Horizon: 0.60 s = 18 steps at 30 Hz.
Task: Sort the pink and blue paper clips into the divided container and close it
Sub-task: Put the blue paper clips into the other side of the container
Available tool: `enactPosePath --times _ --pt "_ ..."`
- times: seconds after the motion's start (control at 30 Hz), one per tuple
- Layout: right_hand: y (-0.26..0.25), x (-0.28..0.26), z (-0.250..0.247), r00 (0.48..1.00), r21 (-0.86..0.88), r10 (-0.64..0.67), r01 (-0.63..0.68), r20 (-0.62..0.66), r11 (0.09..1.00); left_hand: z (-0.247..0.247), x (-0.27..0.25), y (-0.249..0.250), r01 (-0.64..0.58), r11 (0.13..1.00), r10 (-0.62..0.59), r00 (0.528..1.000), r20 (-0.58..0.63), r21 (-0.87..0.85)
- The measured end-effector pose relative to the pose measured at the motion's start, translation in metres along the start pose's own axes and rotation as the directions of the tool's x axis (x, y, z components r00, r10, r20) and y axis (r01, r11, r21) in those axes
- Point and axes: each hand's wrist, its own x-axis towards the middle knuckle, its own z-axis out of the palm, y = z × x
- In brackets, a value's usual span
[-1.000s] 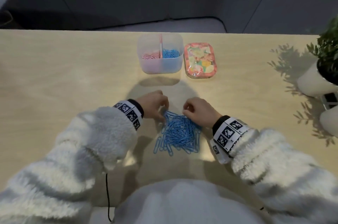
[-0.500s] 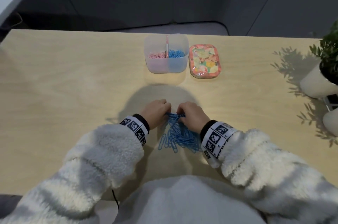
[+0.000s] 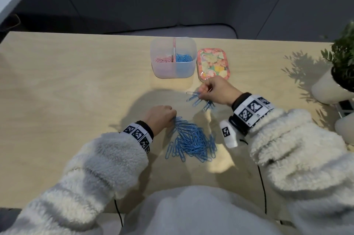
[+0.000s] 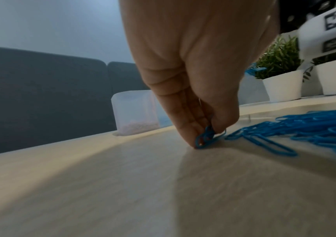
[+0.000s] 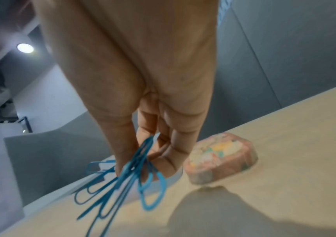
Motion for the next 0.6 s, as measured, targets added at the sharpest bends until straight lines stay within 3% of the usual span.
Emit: enactPosePath --times 0.2,0.47,0.6 --pt "-0.033 0.068 -0.043 0.963 0.067 0.106 -0.092 -0.247 0.994 0.001 0.001 -0.013 0.010 0.981 -0.016 0.999 -0.033 -0.193" --pt "-0.067 0.127 -0.044 0.920 0.076 0.166 -0.148 -0.354 0.986 -0.028 0.011 -0.023 0.013 0.910 -0.109 0.972 -0.209 -0.415" --pt "-0.061 0.134 -0.038 0.923 0.147 0.165 -0.120 -0.348 0.982 -0.058 0.032 -0.025 0.041 0.842 -0.250 0.913 -0.323 -0.538"
